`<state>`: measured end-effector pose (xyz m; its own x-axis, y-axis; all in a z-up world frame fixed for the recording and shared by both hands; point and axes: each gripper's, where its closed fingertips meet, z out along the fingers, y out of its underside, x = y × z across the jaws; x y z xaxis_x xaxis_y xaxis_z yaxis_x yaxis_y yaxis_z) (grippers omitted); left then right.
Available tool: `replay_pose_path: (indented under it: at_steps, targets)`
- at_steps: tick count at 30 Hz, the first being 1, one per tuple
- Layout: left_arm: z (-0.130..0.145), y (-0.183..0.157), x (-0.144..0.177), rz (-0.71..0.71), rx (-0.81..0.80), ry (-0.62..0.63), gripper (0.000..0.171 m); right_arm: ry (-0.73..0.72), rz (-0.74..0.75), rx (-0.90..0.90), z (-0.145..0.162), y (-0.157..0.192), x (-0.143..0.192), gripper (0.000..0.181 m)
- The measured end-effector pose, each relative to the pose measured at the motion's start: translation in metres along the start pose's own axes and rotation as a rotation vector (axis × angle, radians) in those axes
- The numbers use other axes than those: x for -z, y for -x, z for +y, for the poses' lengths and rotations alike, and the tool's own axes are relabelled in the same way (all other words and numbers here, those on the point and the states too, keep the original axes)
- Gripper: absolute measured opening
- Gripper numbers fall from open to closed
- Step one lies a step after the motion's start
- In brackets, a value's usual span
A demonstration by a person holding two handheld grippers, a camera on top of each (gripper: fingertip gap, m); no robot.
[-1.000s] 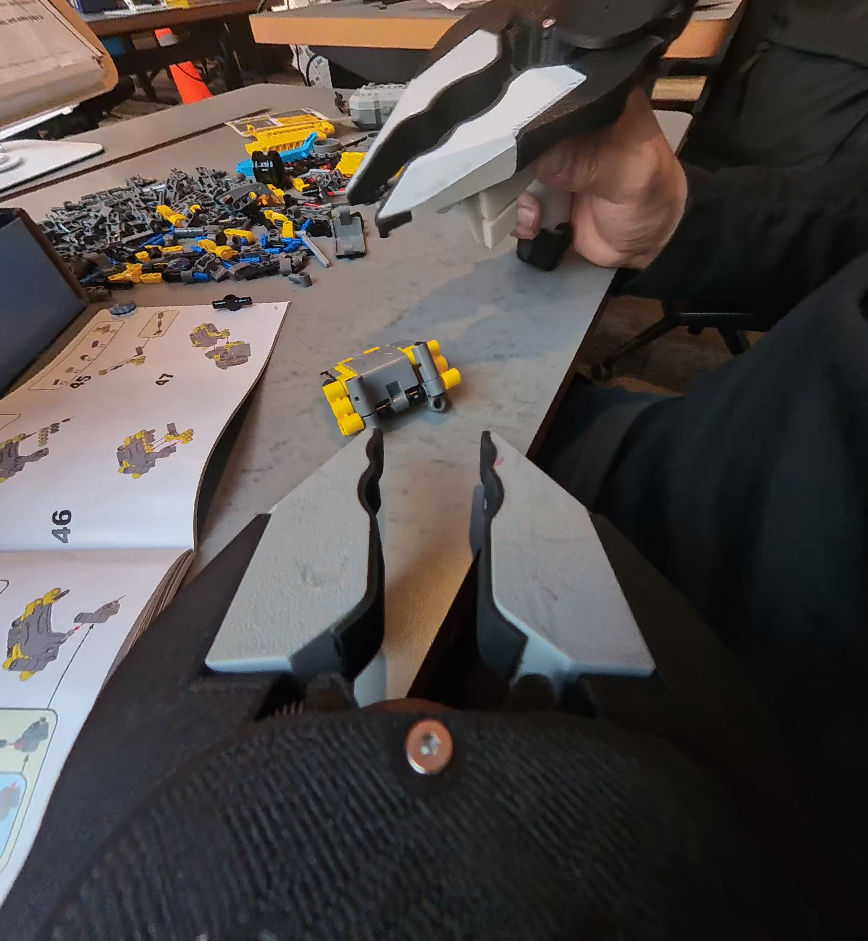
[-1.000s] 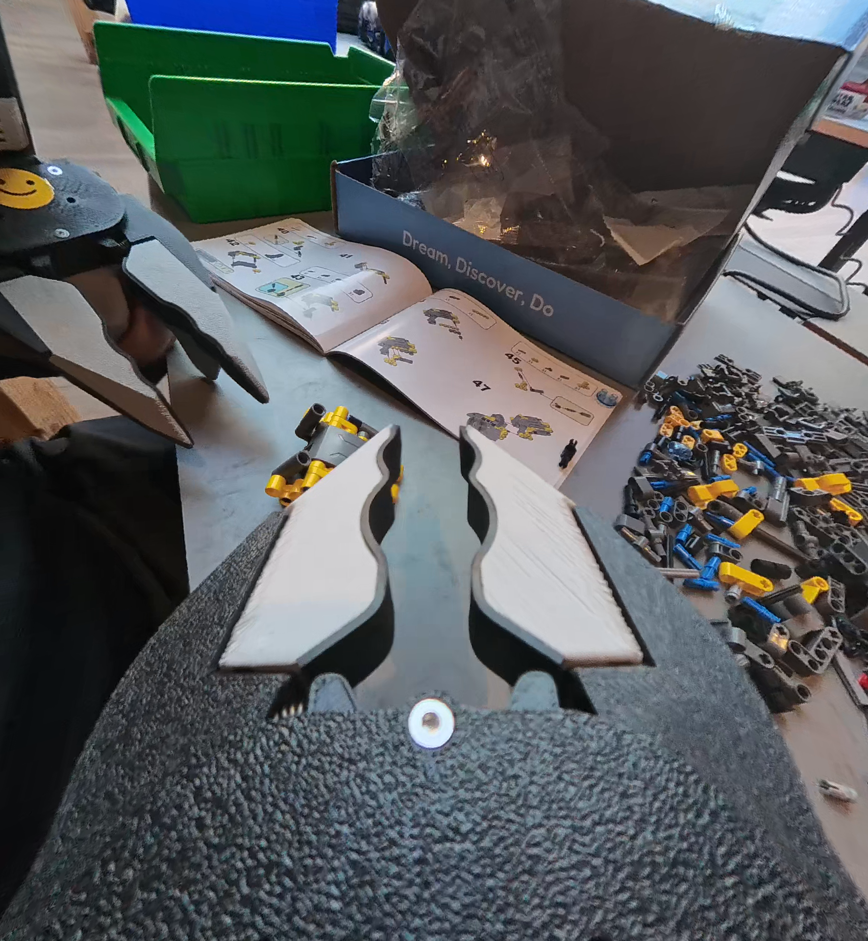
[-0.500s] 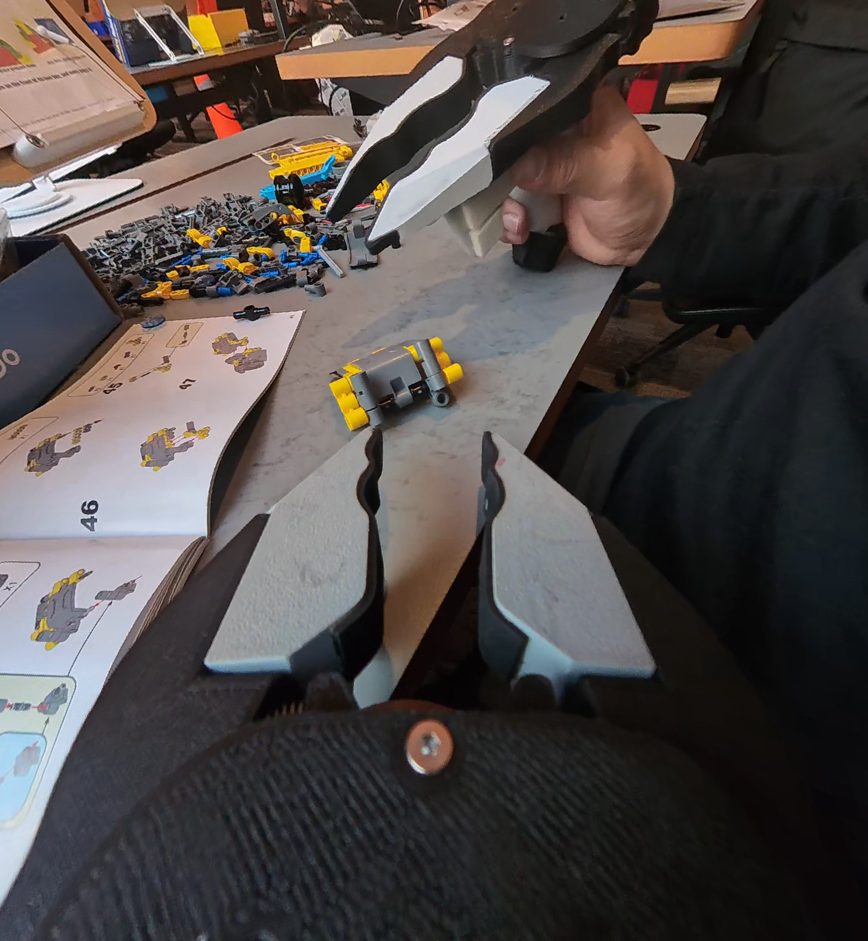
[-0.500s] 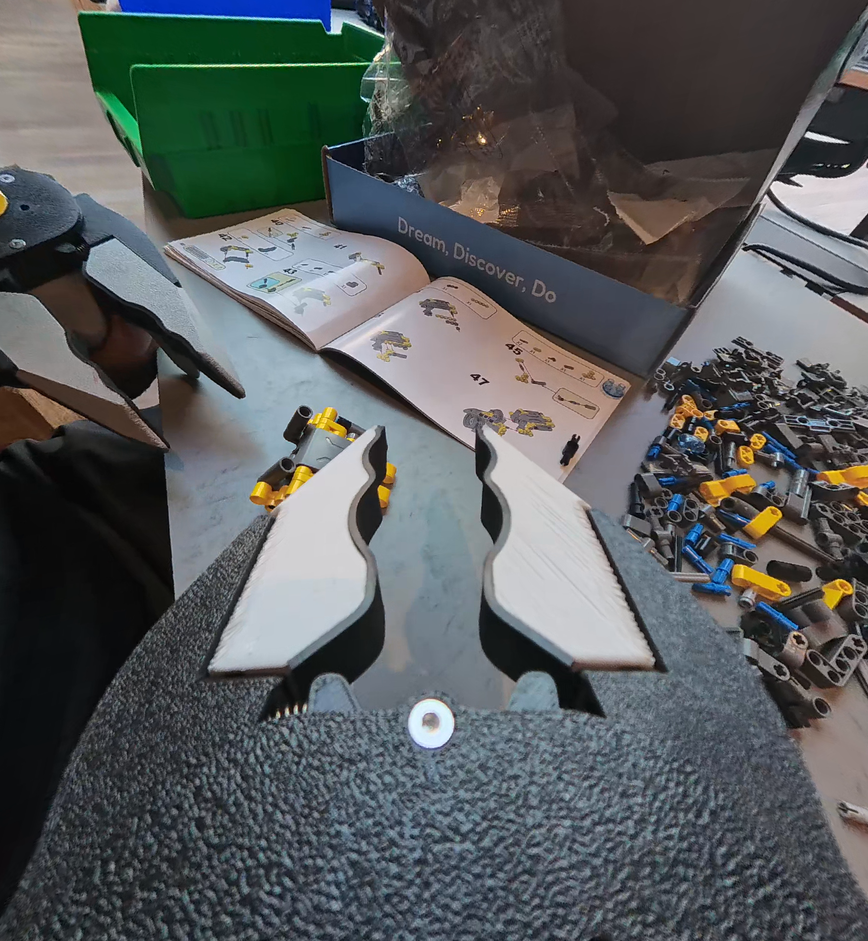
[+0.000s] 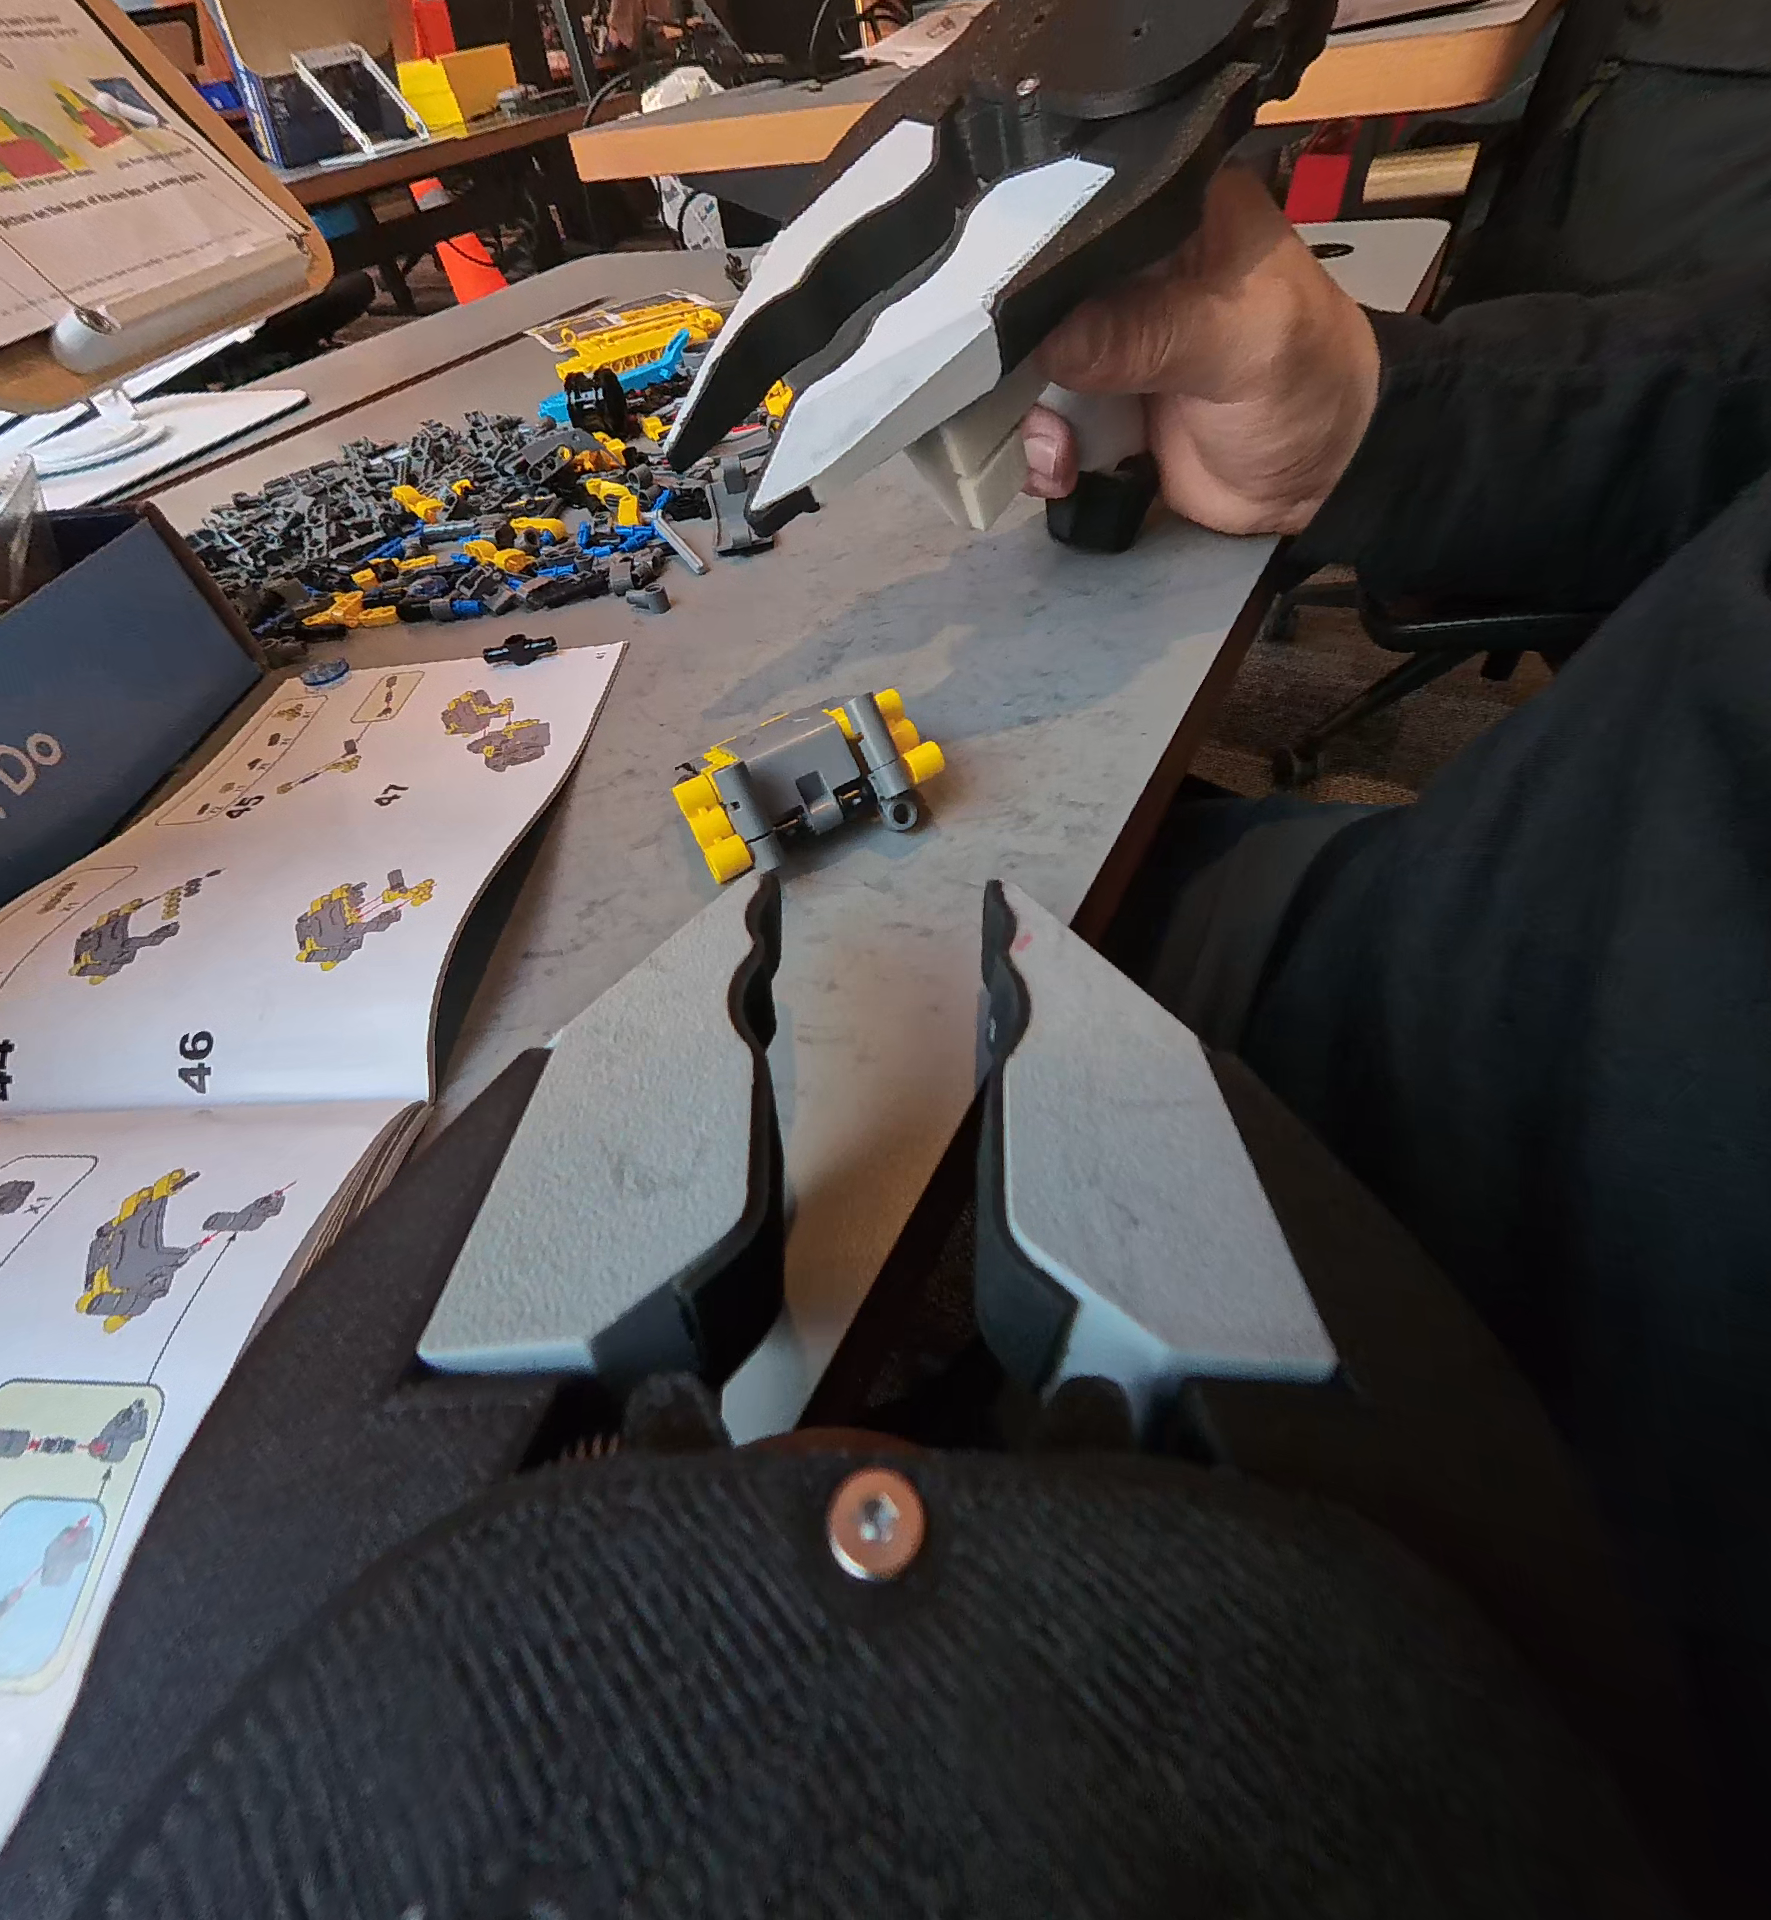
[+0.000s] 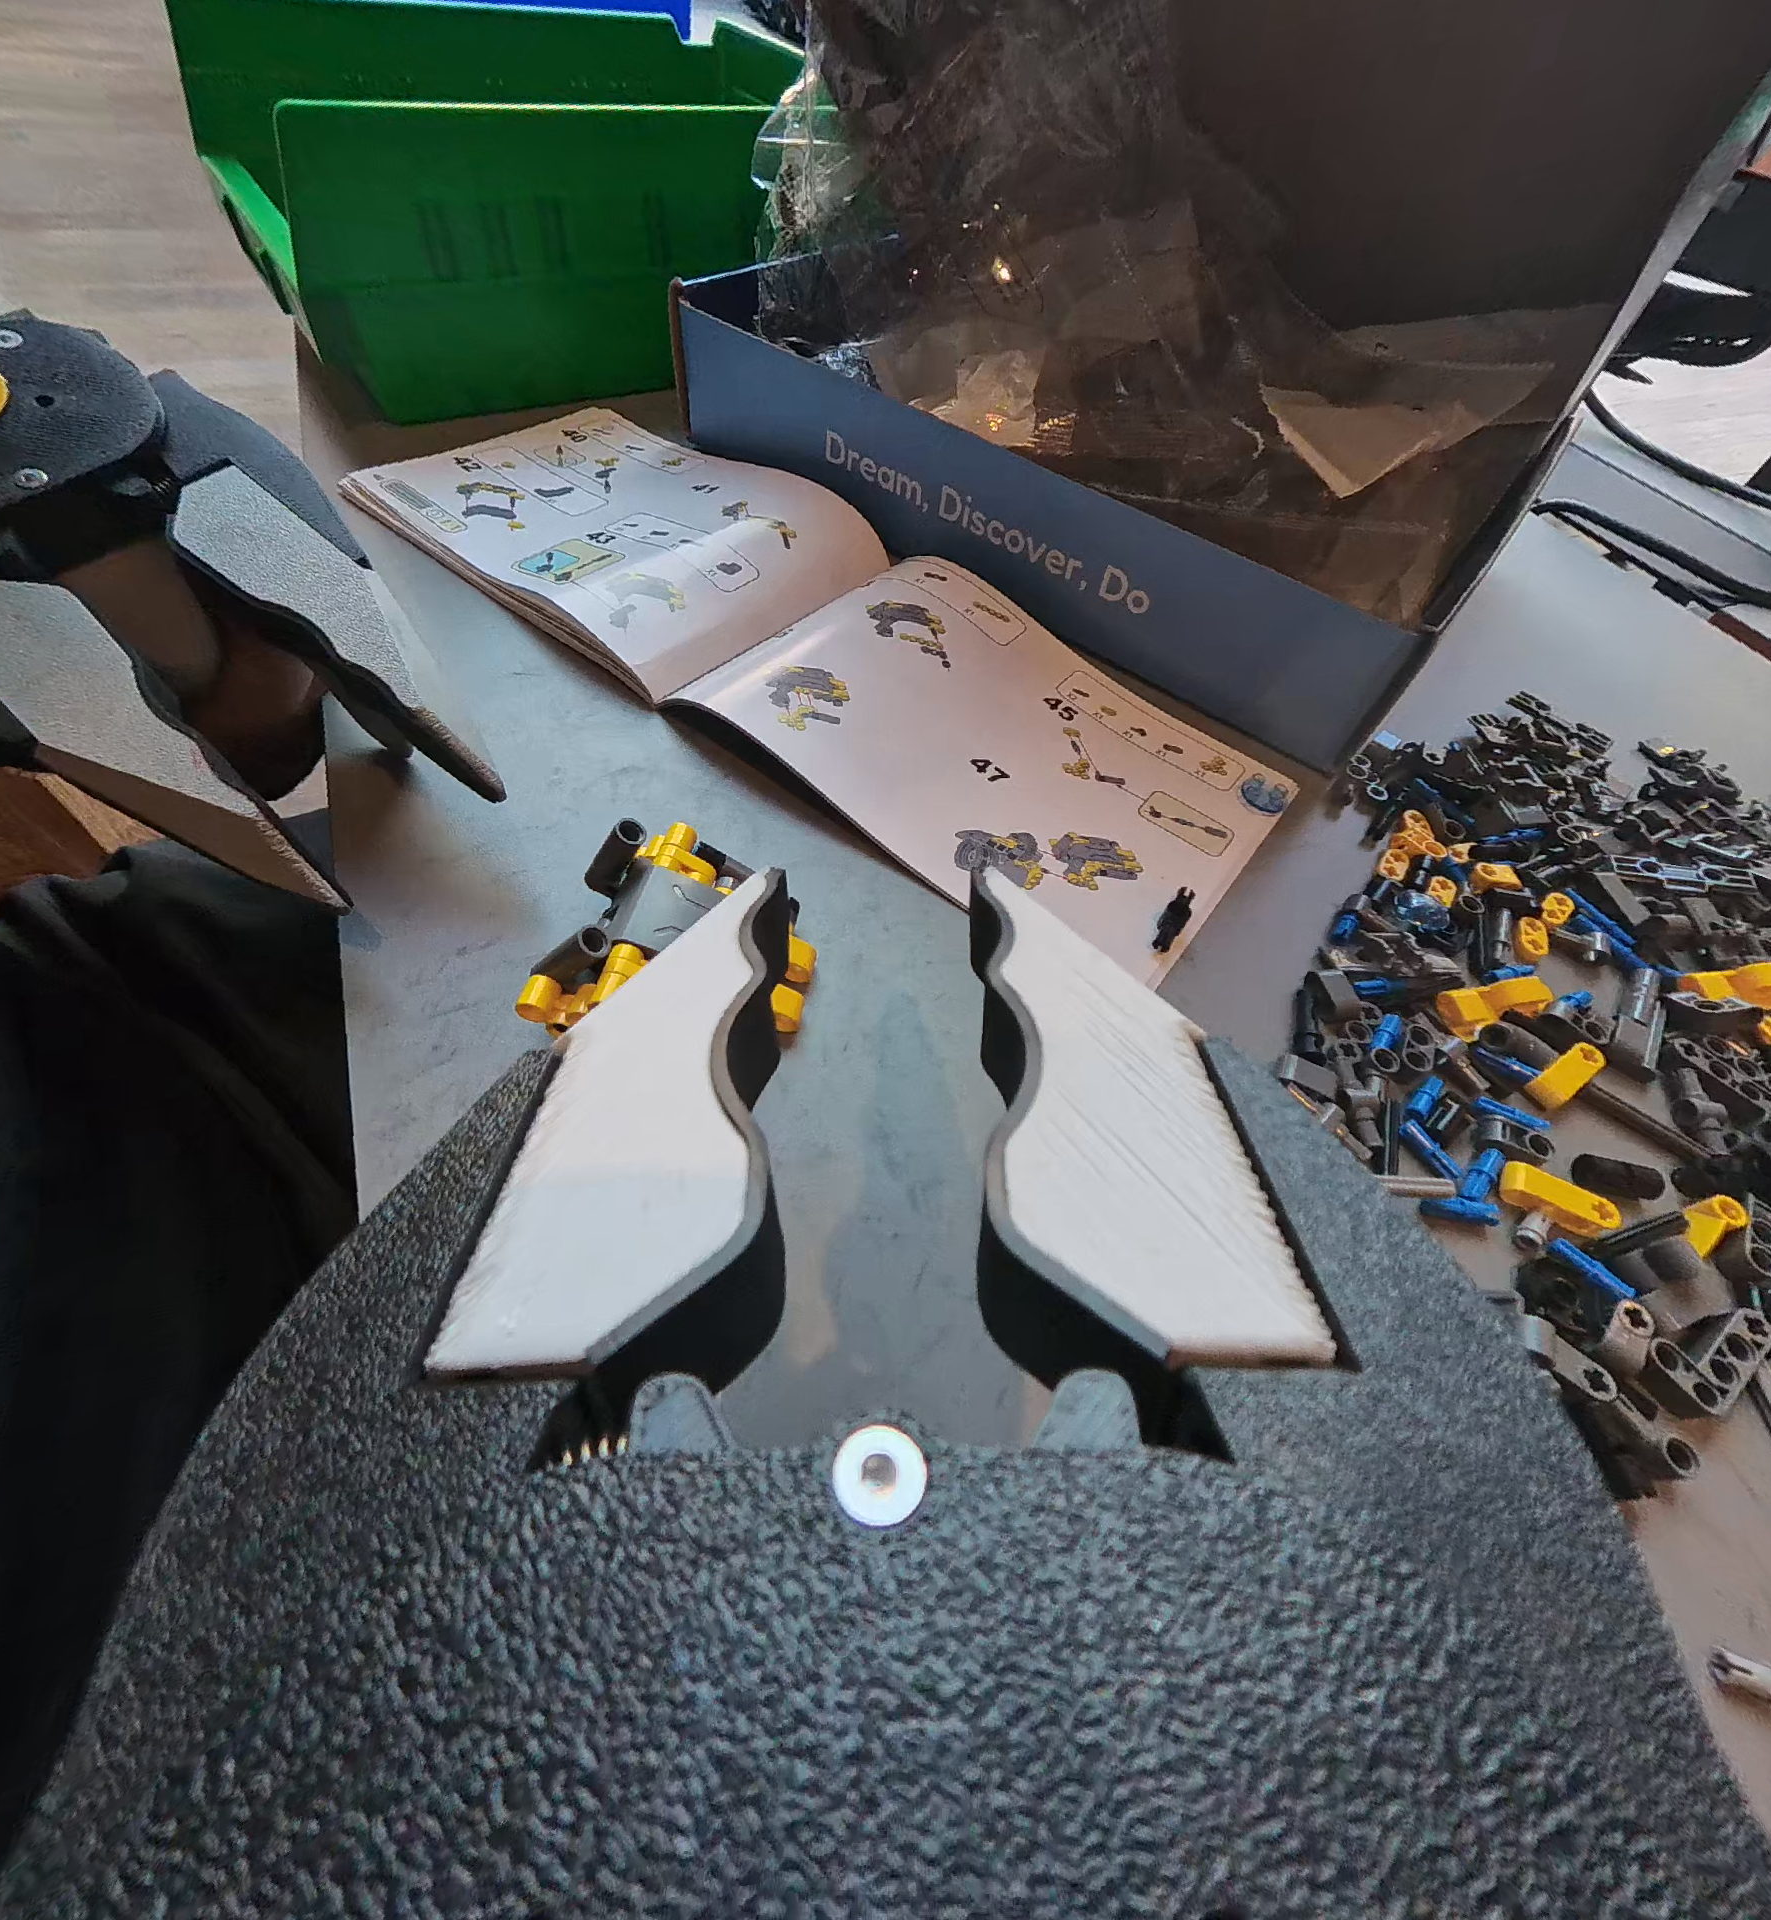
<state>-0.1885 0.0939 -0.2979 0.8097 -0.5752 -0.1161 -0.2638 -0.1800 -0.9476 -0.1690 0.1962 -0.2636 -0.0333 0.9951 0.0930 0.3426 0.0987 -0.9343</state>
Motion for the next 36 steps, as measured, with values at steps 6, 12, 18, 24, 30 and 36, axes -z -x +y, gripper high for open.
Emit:
replay_pose_path:
  at_steps: [6, 12, 18, 24, 30, 36]
  targets:
    - [0.0, 0.0, 0.0, -0.001, -0.003, -0.003, 0.036, 0.006, -0.002, 0.013, 0.0, 0.001, -0.001, 0.033]
    - [-0.001, 0.0, 0.001, -0.002, 0.002, -0.014, 0.034, 0.018, -0.001, 0.033, 0.002, 0.003, -0.003, 0.032]
    - [-0.002, 0.0, 0.0, -0.002, -0.003, -0.021, 0.03, 0.016, -0.01, 0.028, 0.002, 0.004, -0.003, 0.032]
    - [-0.003, 0.0, 0.0, -0.001, -0.005, -0.025, 0.028, 0.027, -0.013, 0.044, 0.003, 0.005, -0.005, 0.032]
    - [-0.003, 0.002, 0.0, -0.011, -0.002, -0.023, 0.026, 0.039, -0.013, 0.067, 0.005, 0.008, -0.007, 0.032]
    - [0.003, 0.028, -0.007, -0.195, 0.225, 0.124, 0.042, 0.071, -0.011, 0.045, 0.009, 0.005, -0.01, 0.028]
